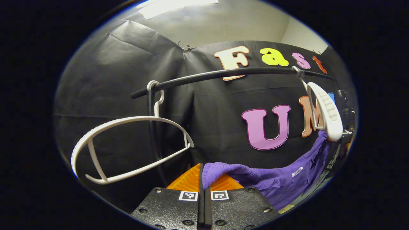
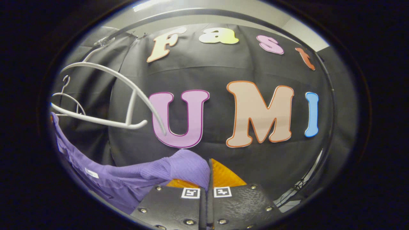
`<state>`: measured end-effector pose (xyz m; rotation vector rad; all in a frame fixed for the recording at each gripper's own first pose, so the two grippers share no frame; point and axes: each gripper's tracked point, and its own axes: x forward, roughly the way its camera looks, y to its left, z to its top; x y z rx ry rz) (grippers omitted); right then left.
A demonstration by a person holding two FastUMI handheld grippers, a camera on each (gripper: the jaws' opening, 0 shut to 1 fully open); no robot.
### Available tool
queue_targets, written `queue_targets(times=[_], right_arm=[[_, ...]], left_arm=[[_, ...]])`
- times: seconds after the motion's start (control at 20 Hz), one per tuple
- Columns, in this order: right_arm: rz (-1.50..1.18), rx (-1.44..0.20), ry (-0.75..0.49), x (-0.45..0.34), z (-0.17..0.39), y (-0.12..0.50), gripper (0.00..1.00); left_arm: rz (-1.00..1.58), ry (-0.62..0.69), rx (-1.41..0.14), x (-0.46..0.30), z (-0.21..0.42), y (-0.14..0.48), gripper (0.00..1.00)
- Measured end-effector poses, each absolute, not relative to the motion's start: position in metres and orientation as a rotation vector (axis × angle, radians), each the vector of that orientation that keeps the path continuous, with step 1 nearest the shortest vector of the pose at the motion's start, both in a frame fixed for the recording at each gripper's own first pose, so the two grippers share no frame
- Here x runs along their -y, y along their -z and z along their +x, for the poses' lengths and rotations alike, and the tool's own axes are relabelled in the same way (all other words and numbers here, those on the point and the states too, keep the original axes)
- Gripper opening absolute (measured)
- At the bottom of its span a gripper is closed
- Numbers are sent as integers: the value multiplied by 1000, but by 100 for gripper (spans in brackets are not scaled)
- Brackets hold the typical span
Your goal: Grasp the clothes on the hanger with both hands and then place them into the laundry hamper below.
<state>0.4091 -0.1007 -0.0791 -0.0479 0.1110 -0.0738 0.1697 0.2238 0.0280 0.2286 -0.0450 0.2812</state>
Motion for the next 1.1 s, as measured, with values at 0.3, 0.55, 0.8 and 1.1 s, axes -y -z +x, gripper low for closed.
queue_targets(times=[0.3, 0.55, 0.8, 1.1], right_arm=[[-12, -117, 54, 91, 362, 94, 2], [67, -128, 107, 91, 316, 101, 2], [119, -153, 92, 69, 282, 109, 2], [126, -108, 110, 48, 246, 98, 2]], left_arm=[[188, -309, 32, -208, 148, 12, 1], [50, -291, 11, -177, 135, 48, 3], [59, -230, 8, -143, 131, 54, 2], [80, -155, 31, -81, 137, 63, 3]])
